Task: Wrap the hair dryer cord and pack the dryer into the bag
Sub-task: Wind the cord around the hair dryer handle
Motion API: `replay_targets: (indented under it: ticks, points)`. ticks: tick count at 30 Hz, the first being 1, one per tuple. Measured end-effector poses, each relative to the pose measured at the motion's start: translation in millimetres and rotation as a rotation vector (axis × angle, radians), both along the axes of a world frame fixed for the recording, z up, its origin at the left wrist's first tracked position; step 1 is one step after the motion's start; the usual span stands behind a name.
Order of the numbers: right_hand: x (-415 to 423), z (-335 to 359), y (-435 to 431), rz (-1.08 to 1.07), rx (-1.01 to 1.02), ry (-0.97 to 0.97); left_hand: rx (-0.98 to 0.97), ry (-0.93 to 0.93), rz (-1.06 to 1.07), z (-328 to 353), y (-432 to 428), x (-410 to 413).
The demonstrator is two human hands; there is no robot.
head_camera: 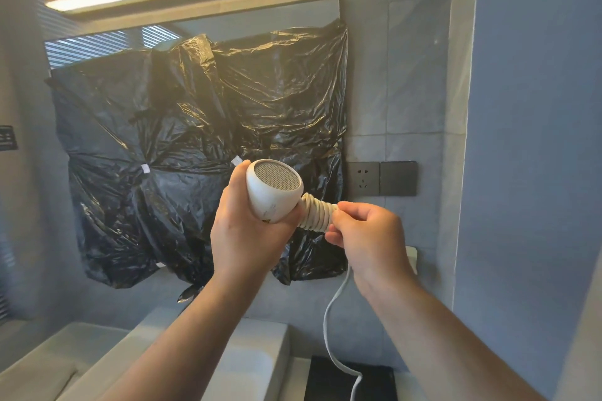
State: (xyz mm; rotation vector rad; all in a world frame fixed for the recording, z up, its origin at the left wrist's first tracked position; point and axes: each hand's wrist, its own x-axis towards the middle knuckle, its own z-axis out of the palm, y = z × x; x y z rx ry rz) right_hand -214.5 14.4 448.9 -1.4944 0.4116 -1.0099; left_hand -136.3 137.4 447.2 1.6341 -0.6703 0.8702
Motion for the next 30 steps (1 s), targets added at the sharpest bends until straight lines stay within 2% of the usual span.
replay_targets:
  ticks: [6, 10, 13, 19, 23, 26, 30]
  points:
    - [-9.7, -2.7, 3.8, 0.008, -0.087, -0.065, -0.165, 0.109, -0.098, -1.5, -5.2, -3.2]
    - [-13.2, -10.2, 9.4, 0.118, -0.037, -0.208, -0.291, 0.19, -0.17, 4.3, -9.2, -3.8]
    - [-12.7, -20.9, 8.5, 0.207, -0.027, -0.245, -0.379, 0.286, -0.257, 12.3, -7.4, 1.0]
    - [-13.3, -19.2, -7.7, 0.367, 0.083, -0.268, -0.369, 0.41, -0.362, 13.7, -4.6, 2.9]
    - [-12.6, -14.9, -19.8, 0.505, 0.097, -0.17, -0.362, 0.545, -0.435, 14.3, -2.8, 3.0]
    - [-15.5, -15.1, -37.6, 0.606, -0.009, -0.045, -0.26, 0.586, -0.509, 17.2, 6.2, 2.8]
    - [-23.3, -9.9, -58.1, 0.763, -0.14, 0.138, -0.025, 0.572, -0.612, 24.0, 21.4, 10.1]
